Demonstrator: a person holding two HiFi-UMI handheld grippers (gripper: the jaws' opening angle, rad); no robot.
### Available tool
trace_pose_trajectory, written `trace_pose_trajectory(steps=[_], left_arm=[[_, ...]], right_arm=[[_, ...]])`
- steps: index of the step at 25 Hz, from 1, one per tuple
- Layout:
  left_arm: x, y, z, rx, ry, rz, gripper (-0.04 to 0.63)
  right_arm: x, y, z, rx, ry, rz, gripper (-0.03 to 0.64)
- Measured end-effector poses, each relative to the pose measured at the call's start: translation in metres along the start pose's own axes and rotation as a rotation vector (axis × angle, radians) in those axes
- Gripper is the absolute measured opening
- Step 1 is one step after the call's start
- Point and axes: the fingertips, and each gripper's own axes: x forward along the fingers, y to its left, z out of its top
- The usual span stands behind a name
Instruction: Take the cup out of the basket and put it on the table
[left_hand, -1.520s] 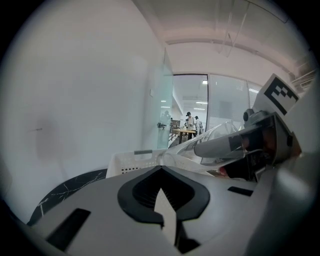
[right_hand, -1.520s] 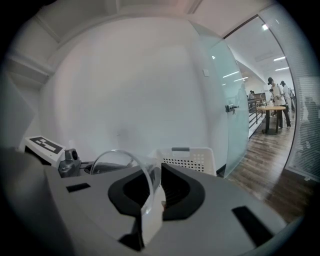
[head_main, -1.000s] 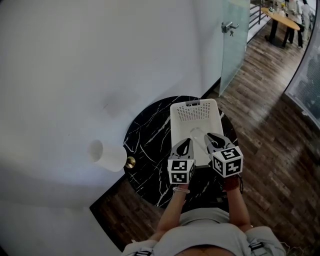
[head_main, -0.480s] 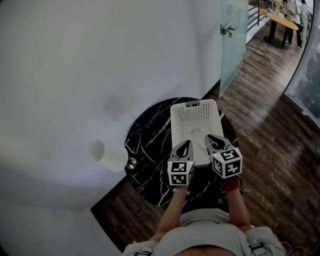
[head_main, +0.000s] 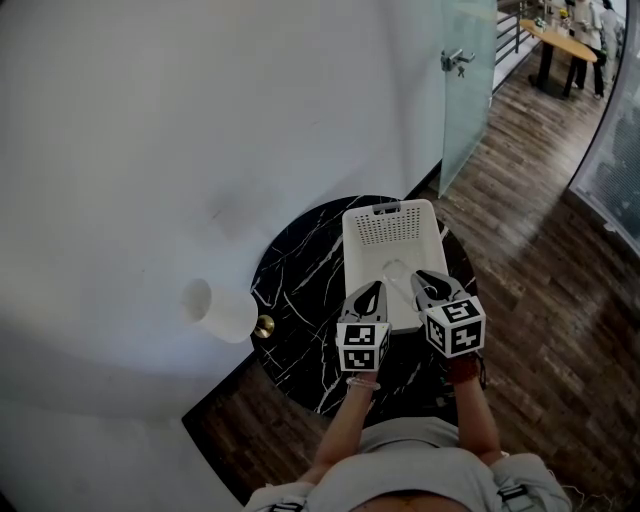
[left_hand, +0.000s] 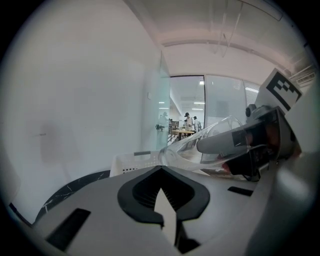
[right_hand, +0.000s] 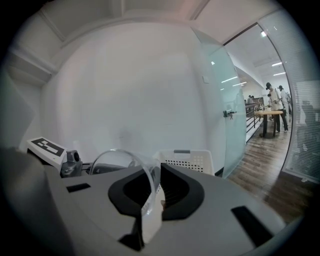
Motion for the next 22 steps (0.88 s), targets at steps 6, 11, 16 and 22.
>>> trace_pose_trajectory(steps=[6, 11, 16, 22], left_arm=[[-0.0013, -0.0007, -0.0003, 0.007, -0.001, 0.003, 0.006], [-0.0021, -0.0009, -0.0013, 0.007, 0.004, -0.001, 0.006], [-0.0015, -0.0019, -0.0034, -0.001, 0.007, -0.001, 0.006], [-0.0010, -0.0038, -0.0026, 0.007, 0.007, -0.009, 0.006]], right_arm=[[-0.0007, 0.0008, -0.0027, -0.002, 0.008, 0.003, 0.034], [-0.0010, 0.0000, -0.0027, 0.002, 0.008, -0.001, 0.034], [-0.0021, -0.0002, -0.0034, 0.003, 0.010, 0.003, 0.034], [-0.0045, 0.0004, -0.0047, -0.002, 0.021, 0.005, 0.034]])
